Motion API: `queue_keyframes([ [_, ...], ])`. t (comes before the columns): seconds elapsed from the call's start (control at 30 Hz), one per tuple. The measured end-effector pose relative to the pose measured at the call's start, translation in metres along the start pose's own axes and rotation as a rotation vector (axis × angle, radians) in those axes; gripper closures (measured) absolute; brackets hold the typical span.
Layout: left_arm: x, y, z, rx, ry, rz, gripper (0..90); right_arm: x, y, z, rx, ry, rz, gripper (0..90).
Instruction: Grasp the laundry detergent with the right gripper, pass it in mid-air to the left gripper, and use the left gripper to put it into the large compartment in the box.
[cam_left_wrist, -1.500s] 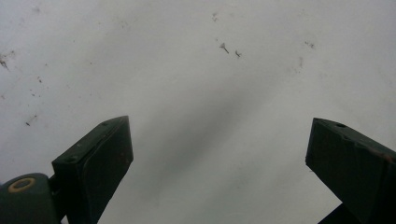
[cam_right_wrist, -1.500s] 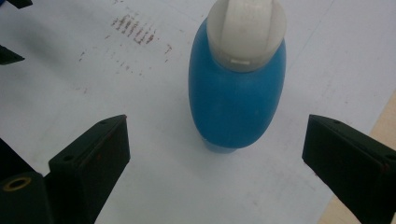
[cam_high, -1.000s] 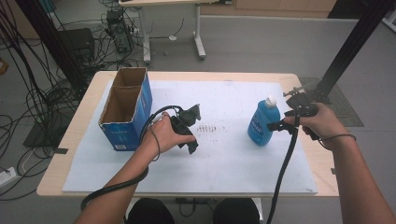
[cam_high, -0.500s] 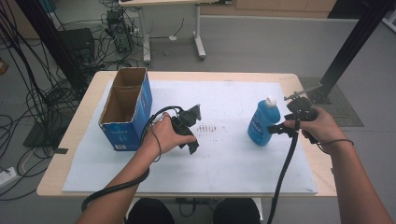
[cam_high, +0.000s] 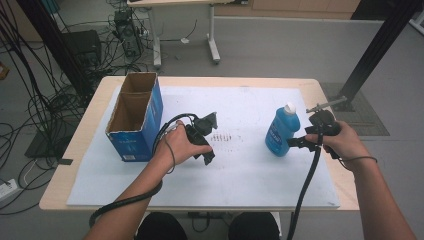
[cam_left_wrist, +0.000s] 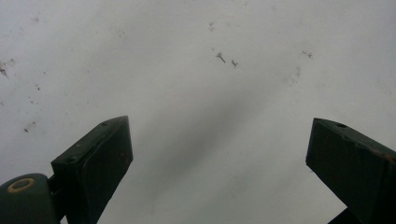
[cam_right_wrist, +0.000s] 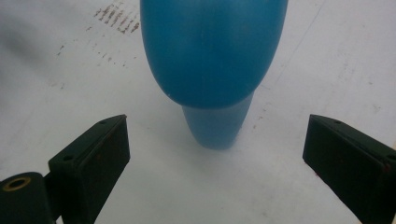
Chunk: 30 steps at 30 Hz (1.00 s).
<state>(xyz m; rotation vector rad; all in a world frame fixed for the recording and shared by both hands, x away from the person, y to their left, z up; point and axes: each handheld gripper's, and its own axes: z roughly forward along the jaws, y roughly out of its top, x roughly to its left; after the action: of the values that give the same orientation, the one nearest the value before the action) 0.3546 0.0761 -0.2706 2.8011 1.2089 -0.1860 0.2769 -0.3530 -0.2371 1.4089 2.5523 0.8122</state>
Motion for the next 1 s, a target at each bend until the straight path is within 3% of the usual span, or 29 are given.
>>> queue_keyframes([
  [0.43, 0.001, -0.002, 0.002, -0.007, -0.005, -0.006, 7.5, -0.003, -0.015, 0.007, -0.055, 0.011, -0.013, 6.6],
  [1.0, 0.006, -0.006, 0.003, -0.006, -0.008, -0.016, 7.5, -0.004, -0.03, 0.018, -0.083, 0.008, -0.021, 5.5],
])
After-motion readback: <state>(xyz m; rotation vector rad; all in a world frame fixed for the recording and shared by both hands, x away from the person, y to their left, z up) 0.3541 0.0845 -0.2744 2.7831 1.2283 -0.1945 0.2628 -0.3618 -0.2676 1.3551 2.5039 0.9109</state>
